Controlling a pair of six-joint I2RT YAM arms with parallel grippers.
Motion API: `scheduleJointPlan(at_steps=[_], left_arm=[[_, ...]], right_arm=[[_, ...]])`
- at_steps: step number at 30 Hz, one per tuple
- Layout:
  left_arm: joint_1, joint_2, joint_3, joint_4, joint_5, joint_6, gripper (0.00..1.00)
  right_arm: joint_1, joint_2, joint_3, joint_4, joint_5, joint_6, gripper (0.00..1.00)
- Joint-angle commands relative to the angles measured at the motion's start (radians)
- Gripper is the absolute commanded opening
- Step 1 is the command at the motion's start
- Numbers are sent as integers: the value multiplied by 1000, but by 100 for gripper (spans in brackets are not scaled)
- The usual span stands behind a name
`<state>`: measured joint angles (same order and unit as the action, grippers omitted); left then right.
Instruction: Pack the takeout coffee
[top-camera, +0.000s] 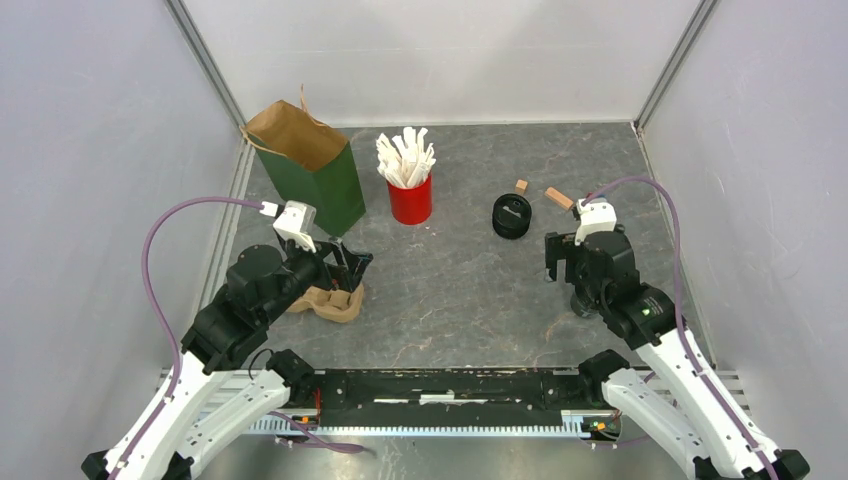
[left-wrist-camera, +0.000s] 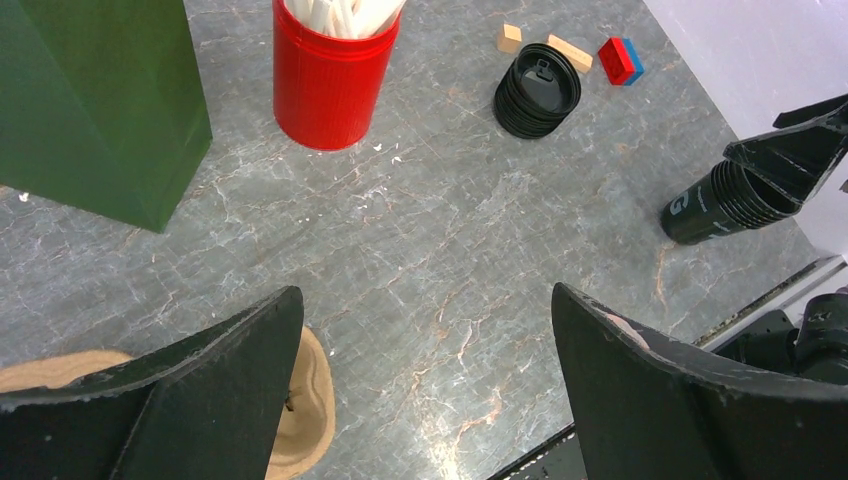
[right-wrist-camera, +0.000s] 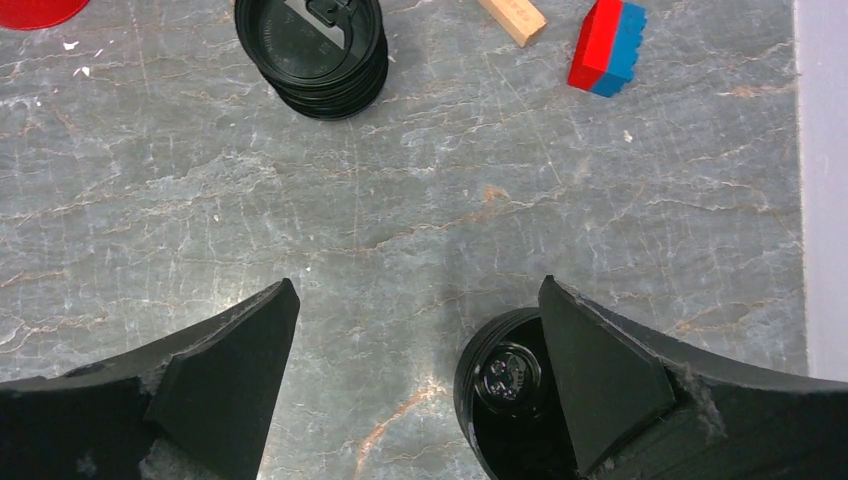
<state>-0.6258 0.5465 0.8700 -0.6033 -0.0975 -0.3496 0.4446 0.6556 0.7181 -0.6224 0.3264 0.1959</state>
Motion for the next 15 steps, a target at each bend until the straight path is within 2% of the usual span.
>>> scheduleJointPlan(at_steps=[1, 4, 7, 11, 15], left_arm=[[-3, -4, -2, 18, -16, 13, 100], [-3, -7, -2, 18, -14, 13, 100], [-3, -9, -2, 17, -10, 12, 100], [-3, -13, -2, 19, -1, 12, 100], [-3, -14, -3, 19, 16, 12, 100]], right_arm=[[-1, 3, 84, -18, 93, 28, 98], [-1, 11, 122, -51, 151, 38, 98], [0, 27, 120, -68, 131, 39, 99], [0, 67, 96, -75, 133, 48, 88], [-1, 125, 93, -109, 175, 80, 62]])
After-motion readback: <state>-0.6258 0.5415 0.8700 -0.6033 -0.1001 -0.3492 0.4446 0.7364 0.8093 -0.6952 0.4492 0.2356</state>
